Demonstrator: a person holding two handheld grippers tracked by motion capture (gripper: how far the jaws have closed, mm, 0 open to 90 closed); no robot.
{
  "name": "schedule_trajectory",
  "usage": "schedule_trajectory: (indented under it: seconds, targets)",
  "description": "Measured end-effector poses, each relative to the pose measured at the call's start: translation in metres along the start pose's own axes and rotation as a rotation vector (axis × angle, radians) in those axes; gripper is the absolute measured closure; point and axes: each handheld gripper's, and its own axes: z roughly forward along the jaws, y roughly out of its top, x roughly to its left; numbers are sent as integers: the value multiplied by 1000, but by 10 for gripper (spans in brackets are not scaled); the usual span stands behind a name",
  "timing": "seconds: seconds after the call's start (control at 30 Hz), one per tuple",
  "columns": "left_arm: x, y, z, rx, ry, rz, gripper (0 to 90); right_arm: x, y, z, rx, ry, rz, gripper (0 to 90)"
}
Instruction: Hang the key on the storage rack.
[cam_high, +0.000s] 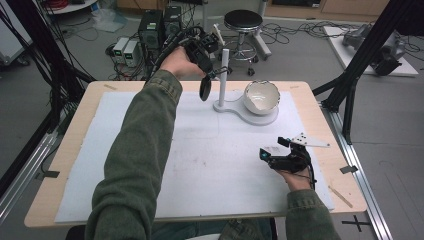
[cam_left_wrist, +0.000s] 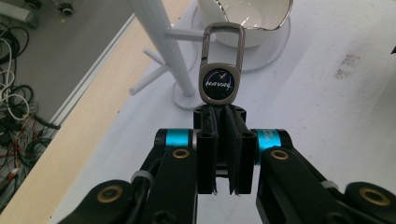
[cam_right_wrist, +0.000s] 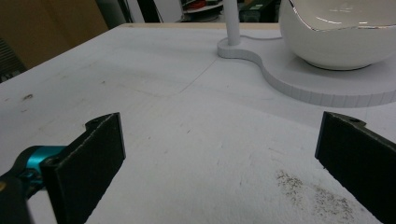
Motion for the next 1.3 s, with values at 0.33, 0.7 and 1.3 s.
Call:
schedule_trajectory:
  seconds: [0.33, 0.7, 1.3]
  targets:
    - [0, 8, 20, 24, 35, 2, 832, 0, -1, -1, -1, -1, -3, 6]
    - [-3, 8, 28, 53, 75, 30, 824, -1, -1, -2, 6, -6, 0, 6]
    - [-7, -2, 35, 98, 36, -7, 472, 0, -2, -1, 9, -6, -5, 6]
